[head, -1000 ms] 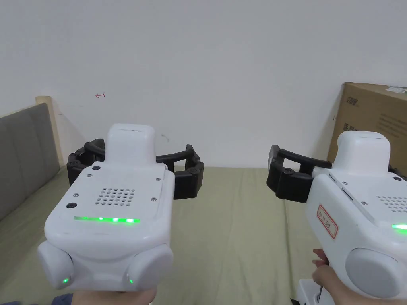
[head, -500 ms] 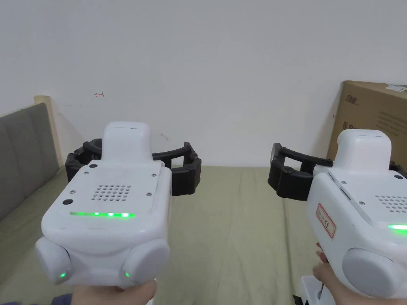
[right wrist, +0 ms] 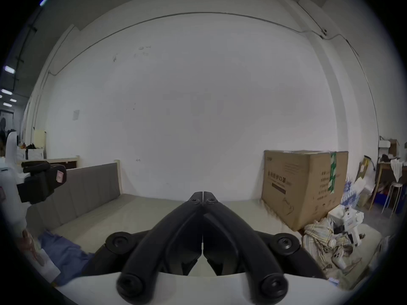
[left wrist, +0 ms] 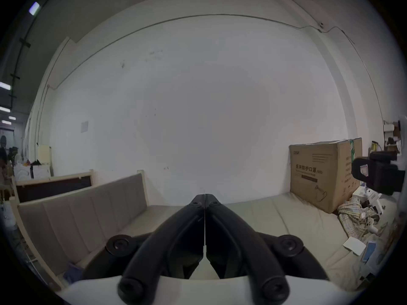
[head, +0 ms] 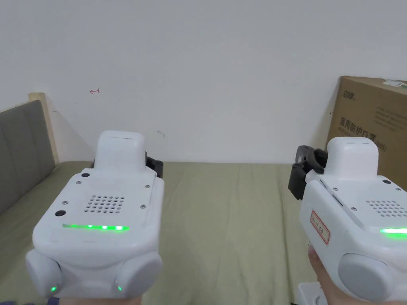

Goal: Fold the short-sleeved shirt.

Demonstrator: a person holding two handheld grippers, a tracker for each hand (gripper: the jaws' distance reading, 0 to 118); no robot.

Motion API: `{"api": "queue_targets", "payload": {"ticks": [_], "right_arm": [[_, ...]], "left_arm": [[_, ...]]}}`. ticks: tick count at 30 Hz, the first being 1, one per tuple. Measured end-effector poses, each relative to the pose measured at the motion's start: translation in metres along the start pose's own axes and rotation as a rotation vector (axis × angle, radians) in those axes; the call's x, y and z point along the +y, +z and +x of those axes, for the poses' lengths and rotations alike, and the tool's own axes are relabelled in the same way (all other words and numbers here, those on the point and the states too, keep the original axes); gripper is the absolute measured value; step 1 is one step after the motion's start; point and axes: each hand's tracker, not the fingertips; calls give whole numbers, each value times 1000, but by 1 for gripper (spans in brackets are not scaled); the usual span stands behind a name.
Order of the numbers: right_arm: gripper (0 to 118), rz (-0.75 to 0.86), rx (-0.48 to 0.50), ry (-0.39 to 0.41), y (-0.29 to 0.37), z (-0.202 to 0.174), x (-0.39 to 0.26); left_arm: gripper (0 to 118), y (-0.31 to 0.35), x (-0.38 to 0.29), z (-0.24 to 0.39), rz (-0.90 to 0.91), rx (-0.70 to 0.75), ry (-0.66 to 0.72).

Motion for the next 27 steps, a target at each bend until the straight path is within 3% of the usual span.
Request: {"api": "queue_targets", "payload": {"ticks": [9, 11, 13, 20, 24, 27], "right_arm": [[0, -27, 9, -38, -15, -10, -17], [0, -64, 88, -64, -27, -36, -24], [0, -107, 181, -76, -38, -74, -31], [0, -156, 564, -21, -38, -230, -47], [0, -175, 640, -34, -34, -267, -49], [0, -201, 654, -13, -37, -276, -52]], "left_arm": [[0, -5, -15, -34, -118, -47, 47], [0, 4, -20, -61, -154, -16, 43], [0, 20, -24, -102, -167, 103, 16], [0, 107, -34, -245, -169, 507, 66], [0, 125, -42, -265, -191, 515, 87], [0, 109, -57, -269, -290, 405, 99]]}}
